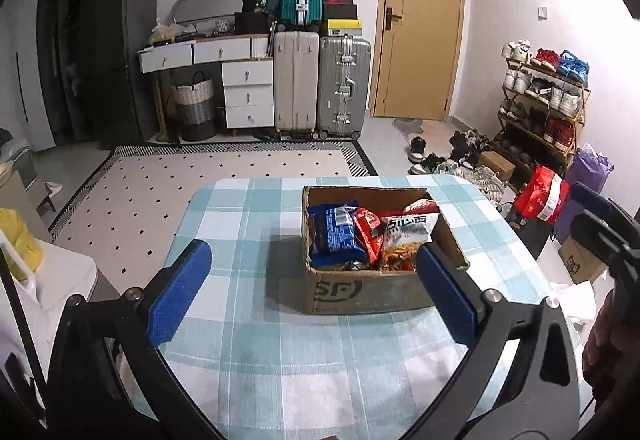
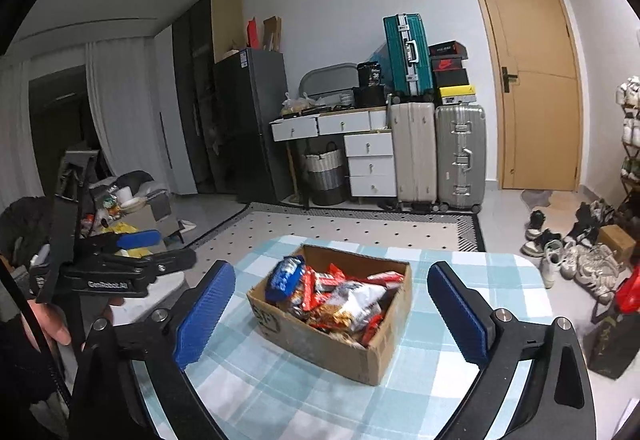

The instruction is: Organize snacks

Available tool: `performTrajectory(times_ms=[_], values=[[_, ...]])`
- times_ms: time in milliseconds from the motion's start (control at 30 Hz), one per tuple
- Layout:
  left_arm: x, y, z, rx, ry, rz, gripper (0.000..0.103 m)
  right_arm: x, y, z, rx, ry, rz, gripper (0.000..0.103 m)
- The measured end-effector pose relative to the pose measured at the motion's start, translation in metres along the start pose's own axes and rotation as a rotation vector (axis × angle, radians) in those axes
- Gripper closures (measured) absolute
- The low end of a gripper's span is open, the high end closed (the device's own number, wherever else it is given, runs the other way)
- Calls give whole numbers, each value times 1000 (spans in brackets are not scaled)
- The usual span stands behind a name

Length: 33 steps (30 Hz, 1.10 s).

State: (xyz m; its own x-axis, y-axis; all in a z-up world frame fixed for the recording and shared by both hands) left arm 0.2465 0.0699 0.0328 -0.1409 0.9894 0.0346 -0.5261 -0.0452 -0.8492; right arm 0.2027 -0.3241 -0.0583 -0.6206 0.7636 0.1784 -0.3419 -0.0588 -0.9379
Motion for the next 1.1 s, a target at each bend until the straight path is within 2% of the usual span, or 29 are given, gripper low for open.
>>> performTrajectory(times_ms=[233,333,500,733,833,1100], values=[[-4,24,21,-83,11,8,1,2,30,15,6,20,4,4],[-8,33,28,-123,54,6,1,1,41,23,-7,28,4,4],[-1,45,31,-180,47,44,1,2,56,37,-39,61,16,3],[3,69,21,-241,-22,-2,1,6,81,43,-68,94,82,3],[8,78,12,-256,-81,-7,1,1,95,41,-74,112,98,3],[23,111,-26,-217,-112,52,1,-20,132,23,-47,120,40,3]])
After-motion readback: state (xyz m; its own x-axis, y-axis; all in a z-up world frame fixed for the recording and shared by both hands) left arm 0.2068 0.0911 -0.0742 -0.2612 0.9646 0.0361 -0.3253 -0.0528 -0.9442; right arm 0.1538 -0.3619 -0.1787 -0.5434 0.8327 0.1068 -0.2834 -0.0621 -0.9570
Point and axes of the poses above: each gripper's, at about its wrist camera, not at the fingertips, and z roughly against the way its jaws point, x to its left, y to its underside, the point moved 10 cm from there along -z, roughly the way its jaws point, and after that the axes turned 10 degrees about -y, right-handed, at the moved point
